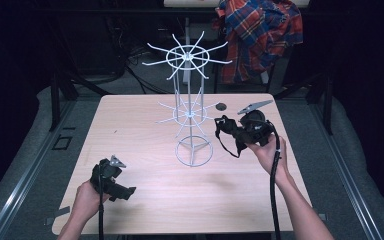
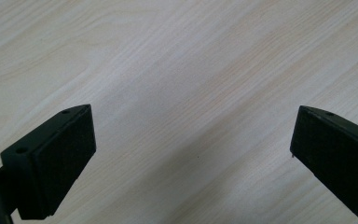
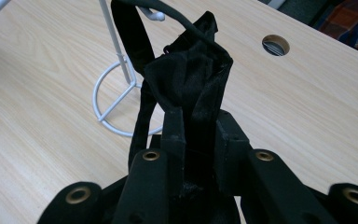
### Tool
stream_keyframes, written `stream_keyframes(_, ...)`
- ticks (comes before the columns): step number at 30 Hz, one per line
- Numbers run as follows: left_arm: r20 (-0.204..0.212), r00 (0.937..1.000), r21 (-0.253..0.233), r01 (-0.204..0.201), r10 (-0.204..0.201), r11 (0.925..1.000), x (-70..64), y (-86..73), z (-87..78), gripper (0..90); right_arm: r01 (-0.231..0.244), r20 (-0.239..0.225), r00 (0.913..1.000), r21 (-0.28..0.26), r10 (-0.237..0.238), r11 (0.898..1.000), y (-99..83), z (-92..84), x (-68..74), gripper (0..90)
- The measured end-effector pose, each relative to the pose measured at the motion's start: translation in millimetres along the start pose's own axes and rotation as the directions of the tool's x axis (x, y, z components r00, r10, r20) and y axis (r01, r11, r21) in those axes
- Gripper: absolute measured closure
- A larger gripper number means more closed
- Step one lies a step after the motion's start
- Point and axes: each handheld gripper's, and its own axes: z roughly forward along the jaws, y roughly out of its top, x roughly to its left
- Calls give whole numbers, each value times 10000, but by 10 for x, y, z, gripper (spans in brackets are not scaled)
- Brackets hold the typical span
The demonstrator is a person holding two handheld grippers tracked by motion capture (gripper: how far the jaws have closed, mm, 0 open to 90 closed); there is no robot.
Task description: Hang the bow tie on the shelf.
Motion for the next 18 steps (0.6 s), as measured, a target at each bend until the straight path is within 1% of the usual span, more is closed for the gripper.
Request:
stream_keyframes(6,22,10000,17,-2,2,10000,3,0,4,2,-86,37,10000,0,86,10000,28,88,6,766)
stream_keyframes(18,73,10000,29,-24,24,10000,-1,7,0,2,-149,-3,9999,-64,149,9999,100,167,38,765)
